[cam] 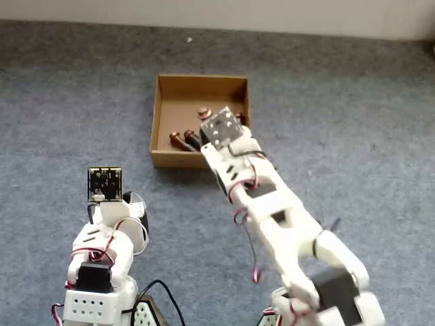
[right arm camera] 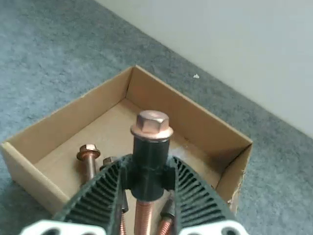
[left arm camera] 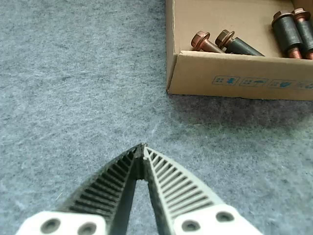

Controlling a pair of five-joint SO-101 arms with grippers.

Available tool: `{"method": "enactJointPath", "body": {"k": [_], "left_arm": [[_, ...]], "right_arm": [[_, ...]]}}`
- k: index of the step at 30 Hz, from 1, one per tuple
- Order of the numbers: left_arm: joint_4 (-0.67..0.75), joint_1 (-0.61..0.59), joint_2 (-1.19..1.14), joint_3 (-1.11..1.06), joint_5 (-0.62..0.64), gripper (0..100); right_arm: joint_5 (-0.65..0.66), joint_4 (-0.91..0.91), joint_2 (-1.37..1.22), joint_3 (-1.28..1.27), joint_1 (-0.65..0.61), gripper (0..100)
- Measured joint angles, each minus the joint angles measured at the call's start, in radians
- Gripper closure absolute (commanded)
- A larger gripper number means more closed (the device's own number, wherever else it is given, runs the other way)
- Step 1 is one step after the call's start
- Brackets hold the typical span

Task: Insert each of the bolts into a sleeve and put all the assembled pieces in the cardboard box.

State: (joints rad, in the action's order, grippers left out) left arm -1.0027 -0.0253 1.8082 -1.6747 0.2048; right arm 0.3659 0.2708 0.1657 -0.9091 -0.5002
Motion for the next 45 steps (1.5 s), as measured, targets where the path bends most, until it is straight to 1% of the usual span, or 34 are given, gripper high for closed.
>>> {"method": "enactJointPath", "body": {"k": [2, 5, 7, 15, 19, 21, 23, 24, 31, 40, 45], "left_arm": [[0.000, 0.000, 0.000, 0.000, 0.000, 99], [0.000, 0.000, 0.000, 0.000, 0.000, 99], [0.000, 0.000, 0.000, 0.000, -0.002, 99], [0.000, 0.000, 0.000, 0.000, -0.002, 99], [0.000, 0.000, 0.000, 0.000, -0.002, 99], [0.000, 0.000, 0.000, 0.000, -0.002, 99], [0.000, 0.000, 0.000, 0.000, -0.002, 99], [0.000, 0.000, 0.000, 0.000, -0.002, 99], [0.000, 0.000, 0.000, 0.000, -0.002, 99], [0.000, 0.000, 0.000, 0.000, -0.002, 99], [0.000, 0.000, 0.000, 0.000, -0.002, 99]], "right_arm": [[0.000, 0.002, -0.091, 0.058, 0.021, 98.5], [0.000, 0.002, -0.189, 0.112, 0.038, 91.8], [0.000, 0.002, -0.209, 0.120, 0.038, 88.3], [0.000, 0.011, -0.178, 0.141, 0.037, 88.2], [0.000, 0.011, -0.049, 0.066, 0.037, 89.0], [0.000, 0.011, 0.041, -0.006, 0.034, 93.0], [0.000, 0.011, 0.140, -0.084, 0.009, 99.0], [0.000, 0.011, 0.190, -0.124, -0.005, 99.8], [0.000, 0.011, 0.523, -0.361, -0.018, 99.3], [0.000, 0.011, 0.876, -0.631, -0.018, 99.3], [0.000, 0.011, 1.053, -0.744, 0.018, 99.3]]}}
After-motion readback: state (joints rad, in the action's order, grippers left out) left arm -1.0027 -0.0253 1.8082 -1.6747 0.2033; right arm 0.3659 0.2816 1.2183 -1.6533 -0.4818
